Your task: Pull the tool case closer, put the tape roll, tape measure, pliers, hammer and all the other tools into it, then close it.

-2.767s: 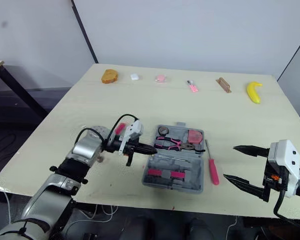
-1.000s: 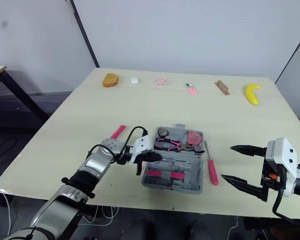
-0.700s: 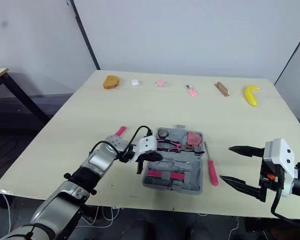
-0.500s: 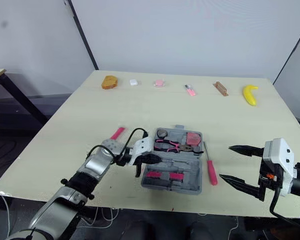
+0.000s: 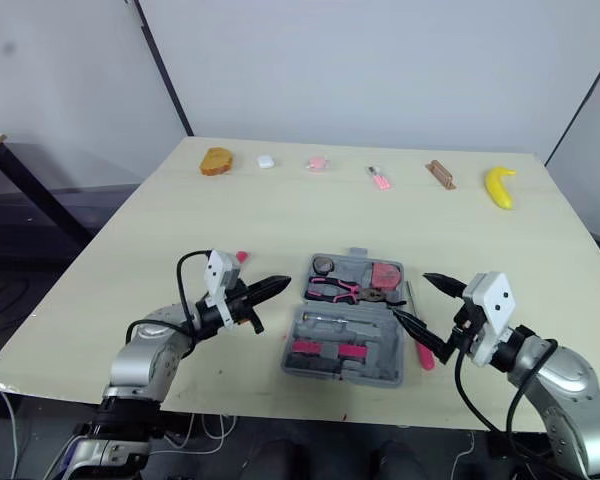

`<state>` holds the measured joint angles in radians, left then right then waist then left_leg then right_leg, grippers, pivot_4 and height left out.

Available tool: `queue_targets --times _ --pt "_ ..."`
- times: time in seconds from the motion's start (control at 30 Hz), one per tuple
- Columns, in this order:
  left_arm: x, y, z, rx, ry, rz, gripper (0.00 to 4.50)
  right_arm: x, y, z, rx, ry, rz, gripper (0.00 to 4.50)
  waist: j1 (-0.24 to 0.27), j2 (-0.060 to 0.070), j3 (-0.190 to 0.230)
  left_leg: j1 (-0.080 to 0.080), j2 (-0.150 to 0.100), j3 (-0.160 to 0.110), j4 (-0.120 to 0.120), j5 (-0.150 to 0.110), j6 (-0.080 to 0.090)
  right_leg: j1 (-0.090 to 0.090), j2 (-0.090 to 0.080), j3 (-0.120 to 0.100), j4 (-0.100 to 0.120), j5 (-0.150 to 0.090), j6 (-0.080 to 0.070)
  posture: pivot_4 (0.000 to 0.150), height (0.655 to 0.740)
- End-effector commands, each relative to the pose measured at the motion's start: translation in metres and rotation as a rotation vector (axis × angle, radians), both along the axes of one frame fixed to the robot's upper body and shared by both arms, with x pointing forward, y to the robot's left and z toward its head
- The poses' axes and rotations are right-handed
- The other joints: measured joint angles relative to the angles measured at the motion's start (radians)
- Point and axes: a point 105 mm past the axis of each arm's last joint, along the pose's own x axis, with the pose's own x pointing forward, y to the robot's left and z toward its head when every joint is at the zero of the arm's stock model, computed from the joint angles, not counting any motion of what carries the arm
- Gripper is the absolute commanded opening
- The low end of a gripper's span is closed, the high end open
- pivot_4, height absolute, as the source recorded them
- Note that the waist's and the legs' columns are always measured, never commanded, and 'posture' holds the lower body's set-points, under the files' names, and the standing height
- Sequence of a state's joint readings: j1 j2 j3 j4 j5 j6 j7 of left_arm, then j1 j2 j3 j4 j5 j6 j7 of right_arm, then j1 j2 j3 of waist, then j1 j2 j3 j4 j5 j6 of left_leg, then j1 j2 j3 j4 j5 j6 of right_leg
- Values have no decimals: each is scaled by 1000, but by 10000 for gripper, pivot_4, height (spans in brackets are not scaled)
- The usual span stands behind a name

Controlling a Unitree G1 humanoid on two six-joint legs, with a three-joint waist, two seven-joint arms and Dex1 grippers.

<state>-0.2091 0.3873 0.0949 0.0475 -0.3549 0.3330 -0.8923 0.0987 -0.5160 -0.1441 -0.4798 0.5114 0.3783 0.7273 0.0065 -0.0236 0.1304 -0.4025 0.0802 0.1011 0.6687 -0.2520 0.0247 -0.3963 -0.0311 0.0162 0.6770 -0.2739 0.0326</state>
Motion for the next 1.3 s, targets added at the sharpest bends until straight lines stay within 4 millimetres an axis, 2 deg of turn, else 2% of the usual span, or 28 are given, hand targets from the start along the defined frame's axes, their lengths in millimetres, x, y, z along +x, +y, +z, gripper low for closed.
queue_targets --times 0.03,0.2,0.23,0.27,0.3,0.33,0.4,0.53,0.7,0.83,0.97,1.13,1.3 --pt "-12 19 19 -85 -54 31 560 5 -9 -3 14 -38 -28 45000 1 0 1 0 0 0 0 0 0 0 0 0 0 0 0 1500 7400" --pt "-42 59 -6 -35 17 144 21255 -10 -48 -24 -33 -16 -85 45000 4 0 1 0 0 1 -2 0 0 0 -1 0 -2 0 0 1500 7400" --pt "-49 66 -9 -25 30 163 23998 -15 -57 -29 -53 -6 -97 45000 4 0 1 0 0 1 -2 0 0 0 -2 0 -2 -1 -1 1500 7400" --pt "-57 75 -11 -15 45 195 27817 -21 -68 -34 -66 10 -123 45000 4 0 1 0 0 1 -2 0 0 0 -2 0 -2 -1 -2 1500 7400" --pt "-64 82 -13 -7 58 221 33815 -27 -77 -37 -71 24 -146 45000 4 0 1 1 0 2 -3 0 0 0 -3 0 -3 -2 -3 1500 7400" --pt "-71 89 -14 0 69 243 35430 -34 -85 -40 -77 36 -164 45000 4 -1 2 1 0 2 -3 0 0 0 -3 0 -3 -2 -3 1500 7400" --pt "-85 101 -14 15 91 294 43901 -48 -101 -46 -106 68 -202 45000 4 0 2 1 2 2 -3 0 0 0 -3 0 -4 -2 -4 1500 7400" --pt "-96 111 -4 29 106 359 44525 -72 -123 -55 -132 129 -265 45000 6 2 3 2 5 2 -4 -1 -1 0 -9 0 -6 -3 -5 1500 7400" --pt "-91 107 6 32 106 361 44525 -83 -130 -54 -137 149 -296 45000 5 4 5 2 5 2 -4 -3 -5 0 -11 0 -6 -3 -5 1500 7400" --pt "-67 107 12 29 79 364 44525 -73 -111 -40 -110 119 -234 45000 5 5 5 2 5 2 -5 -3 -5 0 -8 -1 -7 -3 -5 1500 7400" --pt "-31 119 16 102 53 480 44525 -58 -74 -15 -57 54 -78 45000 3 5 6 2 4 3 -5 -1 -1 0 -4 0 -7 -3 -5 1500 7400" --pt "-2 134 5 254 166 535 44525 -46 -38 8 -39 3 78 45000 4 0 9 2 1 3 -7 0 0 0 -3 0 -7 -3 -5 1500 7400" --pt "13 138 -7 347 264 507 44525 -43 -14 27 -41 -44 204 45000 7 -3 11 1 0 3 -11 0 0 -1 -3 -1 -10 -1 -2 1500 7400"
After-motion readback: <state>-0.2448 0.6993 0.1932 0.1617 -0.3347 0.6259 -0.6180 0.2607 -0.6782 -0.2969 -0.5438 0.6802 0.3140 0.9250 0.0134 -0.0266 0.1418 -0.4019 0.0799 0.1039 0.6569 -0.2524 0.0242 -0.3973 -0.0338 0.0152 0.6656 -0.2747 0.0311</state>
